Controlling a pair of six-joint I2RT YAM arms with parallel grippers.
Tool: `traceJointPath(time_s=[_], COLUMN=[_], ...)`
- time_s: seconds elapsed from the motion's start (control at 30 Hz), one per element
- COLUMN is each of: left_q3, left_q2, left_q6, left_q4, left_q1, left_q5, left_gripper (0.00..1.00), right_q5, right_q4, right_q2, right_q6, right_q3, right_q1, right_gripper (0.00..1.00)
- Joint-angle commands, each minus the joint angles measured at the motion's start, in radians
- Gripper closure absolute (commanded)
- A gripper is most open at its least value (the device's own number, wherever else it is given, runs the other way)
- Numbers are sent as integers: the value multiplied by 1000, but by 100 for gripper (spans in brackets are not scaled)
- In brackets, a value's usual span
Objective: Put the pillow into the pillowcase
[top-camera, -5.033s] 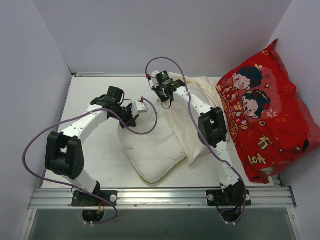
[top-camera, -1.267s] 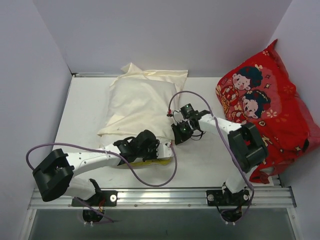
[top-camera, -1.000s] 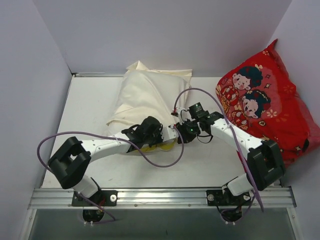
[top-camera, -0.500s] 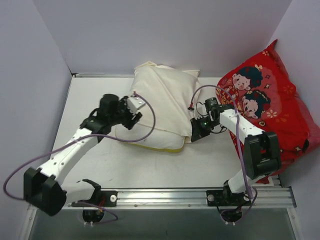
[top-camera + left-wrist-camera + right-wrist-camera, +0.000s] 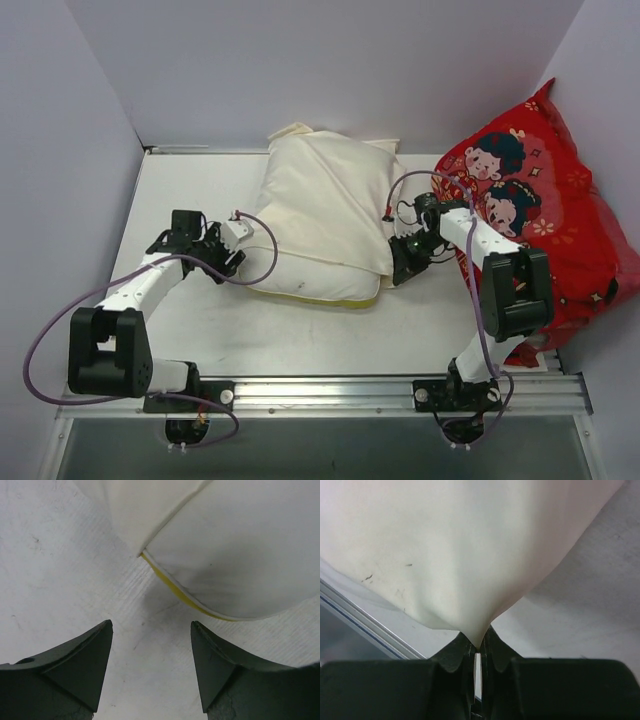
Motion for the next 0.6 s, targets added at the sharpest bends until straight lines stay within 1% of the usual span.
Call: traceJointPath(time_s=[0.0, 0.17, 0.27, 0.33, 0.43, 0.5, 0.57], left_q3=[17, 20, 1, -38, -106, -155, -178], left_q2=[4, 30, 10, -28, -109, -161, -181], left_q6=[52, 11, 3, 5, 28, 74, 130], left_q4=[96, 206, 274, 340, 438, 473, 480], left_q1=[-27, -93, -116, -141, -178, -217, -251], left_q5=[71, 36, 1, -33, -68, -73, -84], left_gripper=[28, 28, 29, 30, 29, 27, 26], right_q5=[17, 3, 6, 11, 13, 13, 10], right_q4=[-68, -65, -65, -64, -64, -65, -64], right_q2=[69, 124, 137, 135, 124, 118, 112], right_q6=[-15, -14, -17, -21, -29, -32, -34], right_q3=[68, 100, 108, 105, 99, 93, 88], right_q1=[26, 87, 87, 86, 81, 78, 76], right_gripper=[100, 100, 100, 100, 100, 100, 100])
